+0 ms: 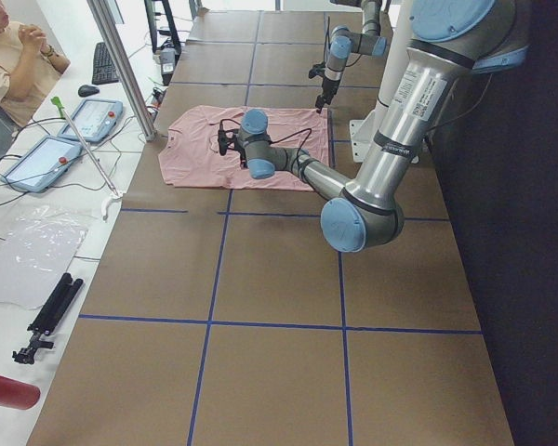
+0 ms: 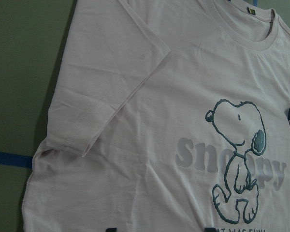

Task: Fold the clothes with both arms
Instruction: 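Move both grippers to the hem corners nearest the robot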

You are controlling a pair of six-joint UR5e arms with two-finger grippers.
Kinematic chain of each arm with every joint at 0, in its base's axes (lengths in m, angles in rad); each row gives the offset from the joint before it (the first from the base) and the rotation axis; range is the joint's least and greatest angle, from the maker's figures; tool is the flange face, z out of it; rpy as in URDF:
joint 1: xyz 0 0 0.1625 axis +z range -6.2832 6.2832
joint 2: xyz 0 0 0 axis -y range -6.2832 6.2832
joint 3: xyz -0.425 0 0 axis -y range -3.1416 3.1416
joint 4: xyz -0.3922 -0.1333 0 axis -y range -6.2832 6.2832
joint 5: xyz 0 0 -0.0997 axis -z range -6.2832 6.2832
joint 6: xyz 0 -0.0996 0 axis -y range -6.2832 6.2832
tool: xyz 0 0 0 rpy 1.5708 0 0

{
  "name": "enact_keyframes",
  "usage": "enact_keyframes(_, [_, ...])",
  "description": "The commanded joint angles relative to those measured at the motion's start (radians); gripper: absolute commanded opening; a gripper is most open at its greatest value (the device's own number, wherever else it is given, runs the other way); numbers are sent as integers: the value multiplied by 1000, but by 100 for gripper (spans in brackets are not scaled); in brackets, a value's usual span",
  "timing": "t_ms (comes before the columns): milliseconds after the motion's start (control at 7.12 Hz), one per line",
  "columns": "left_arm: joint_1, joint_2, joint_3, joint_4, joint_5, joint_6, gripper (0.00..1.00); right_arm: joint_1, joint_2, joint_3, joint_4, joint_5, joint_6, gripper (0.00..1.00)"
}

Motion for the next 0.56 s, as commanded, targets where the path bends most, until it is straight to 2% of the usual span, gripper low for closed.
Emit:
enact_keyframes(0, [0, 2, 0, 0, 2, -1, 68, -2, 0, -1, -1, -2, 5, 33])
enact_keyframes(140, [-2, 2, -2, 0, 2, -1, 68, -2, 0, -2, -1, -2, 3, 0])
enact_keyframes(421, [-3, 4, -22, 2, 2, -5, 69, -1, 8, 1, 1, 4, 2, 0])
